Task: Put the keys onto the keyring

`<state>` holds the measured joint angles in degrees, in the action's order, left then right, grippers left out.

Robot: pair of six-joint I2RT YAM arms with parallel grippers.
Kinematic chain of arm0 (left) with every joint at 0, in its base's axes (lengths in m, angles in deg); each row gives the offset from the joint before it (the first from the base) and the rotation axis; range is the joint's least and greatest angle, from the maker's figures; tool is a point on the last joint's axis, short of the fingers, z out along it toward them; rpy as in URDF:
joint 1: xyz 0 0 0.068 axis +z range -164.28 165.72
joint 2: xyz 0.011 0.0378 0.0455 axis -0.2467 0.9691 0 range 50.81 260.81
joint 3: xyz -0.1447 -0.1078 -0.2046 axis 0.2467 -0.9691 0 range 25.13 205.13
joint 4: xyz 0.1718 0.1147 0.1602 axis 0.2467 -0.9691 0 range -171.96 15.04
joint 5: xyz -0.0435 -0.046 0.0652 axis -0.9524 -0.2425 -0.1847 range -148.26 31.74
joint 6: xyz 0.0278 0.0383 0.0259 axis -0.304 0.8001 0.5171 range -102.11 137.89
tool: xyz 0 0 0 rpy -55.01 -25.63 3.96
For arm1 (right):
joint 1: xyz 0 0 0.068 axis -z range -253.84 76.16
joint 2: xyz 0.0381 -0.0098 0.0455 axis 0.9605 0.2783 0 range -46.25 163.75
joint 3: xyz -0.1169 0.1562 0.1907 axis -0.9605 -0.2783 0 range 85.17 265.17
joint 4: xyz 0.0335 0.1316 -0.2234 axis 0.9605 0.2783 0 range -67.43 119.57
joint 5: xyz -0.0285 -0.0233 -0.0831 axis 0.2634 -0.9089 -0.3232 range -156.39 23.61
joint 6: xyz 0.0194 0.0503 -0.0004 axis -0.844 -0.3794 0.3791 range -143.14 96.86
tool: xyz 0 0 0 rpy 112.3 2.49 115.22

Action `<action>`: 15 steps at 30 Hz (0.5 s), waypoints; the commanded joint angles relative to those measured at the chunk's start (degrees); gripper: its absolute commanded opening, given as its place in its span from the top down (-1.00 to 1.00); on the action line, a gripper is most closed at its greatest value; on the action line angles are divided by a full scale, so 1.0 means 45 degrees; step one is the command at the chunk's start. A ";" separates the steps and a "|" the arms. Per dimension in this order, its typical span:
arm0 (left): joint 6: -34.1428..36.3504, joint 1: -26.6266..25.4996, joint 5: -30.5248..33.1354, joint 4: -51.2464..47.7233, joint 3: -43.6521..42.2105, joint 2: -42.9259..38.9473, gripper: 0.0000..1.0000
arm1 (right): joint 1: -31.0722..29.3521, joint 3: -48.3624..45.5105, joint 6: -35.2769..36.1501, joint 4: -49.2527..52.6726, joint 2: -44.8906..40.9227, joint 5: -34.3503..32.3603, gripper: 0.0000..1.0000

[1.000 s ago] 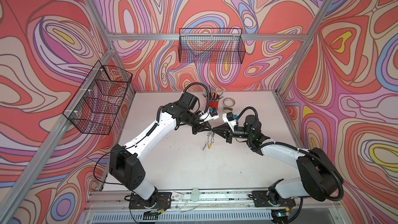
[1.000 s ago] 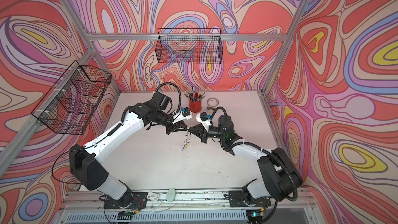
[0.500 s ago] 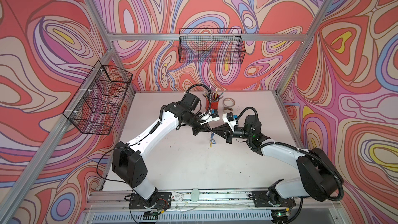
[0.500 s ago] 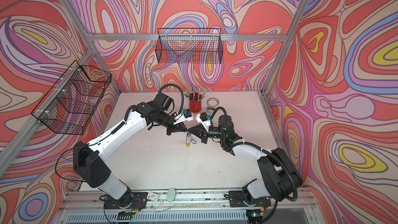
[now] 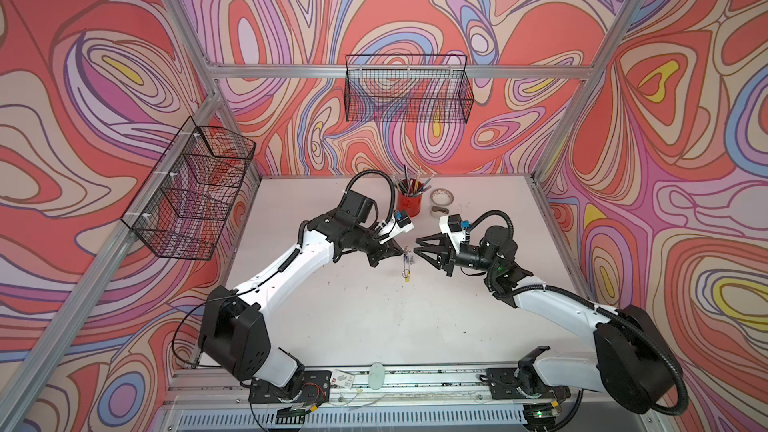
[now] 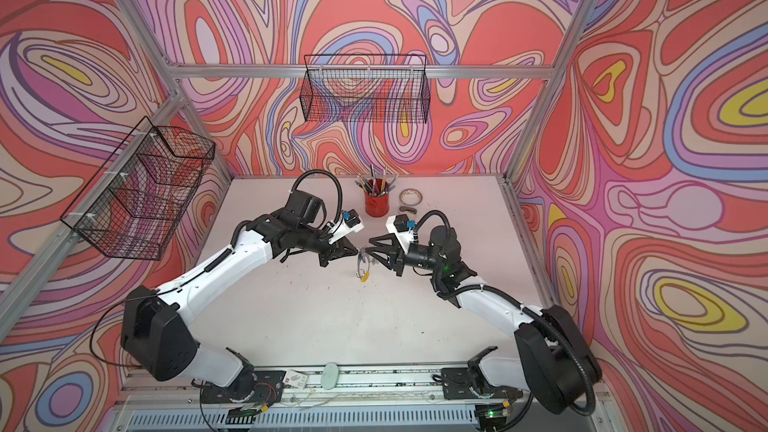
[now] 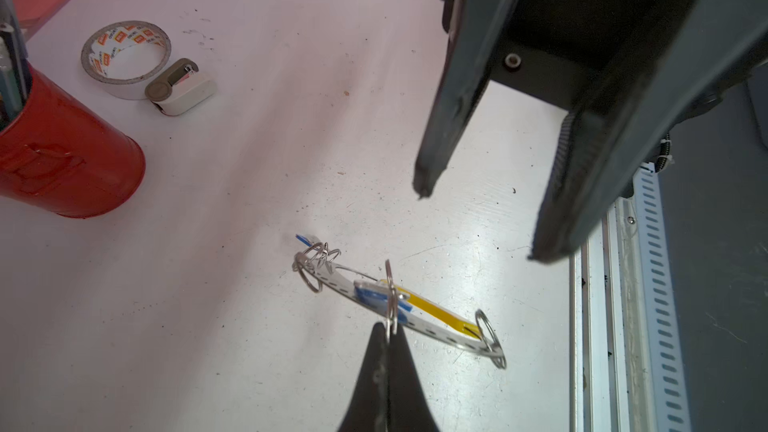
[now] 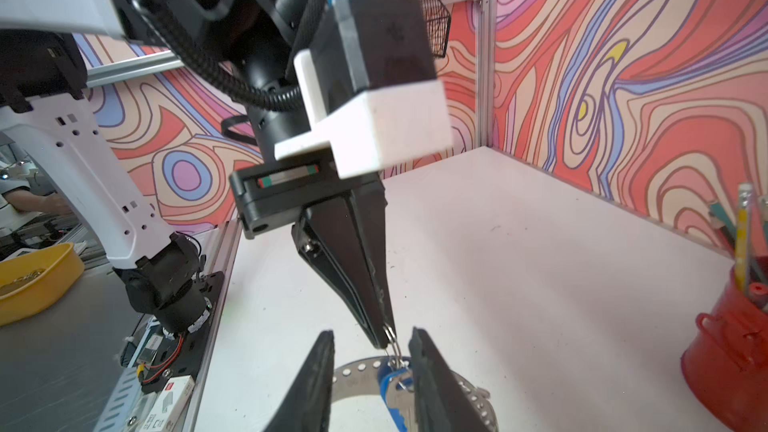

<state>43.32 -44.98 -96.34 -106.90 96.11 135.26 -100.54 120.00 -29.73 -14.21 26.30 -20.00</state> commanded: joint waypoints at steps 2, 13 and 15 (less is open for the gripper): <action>-0.1938 0.0004 -0.0846 0.3223 -0.1312 -0.1239 1.00 | -0.0044 -0.0472 -0.0440 -0.0028 -0.0564 -0.1297 0.22; -0.6220 0.0005 -0.0774 1.0221 -0.5295 -0.2588 1.00 | -0.0044 0.0130 -0.1112 -0.0386 0.0728 -0.0197 0.15; -0.6754 -0.0002 -0.0892 1.1178 -0.5762 -0.2635 1.00 | -0.0044 0.0074 -0.1192 -0.0572 0.0818 -0.0095 0.15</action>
<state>19.41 -45.00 -98.81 -69.03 71.92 125.10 -100.54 119.06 -34.05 -14.12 29.60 -22.66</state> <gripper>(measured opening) 0.048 0.425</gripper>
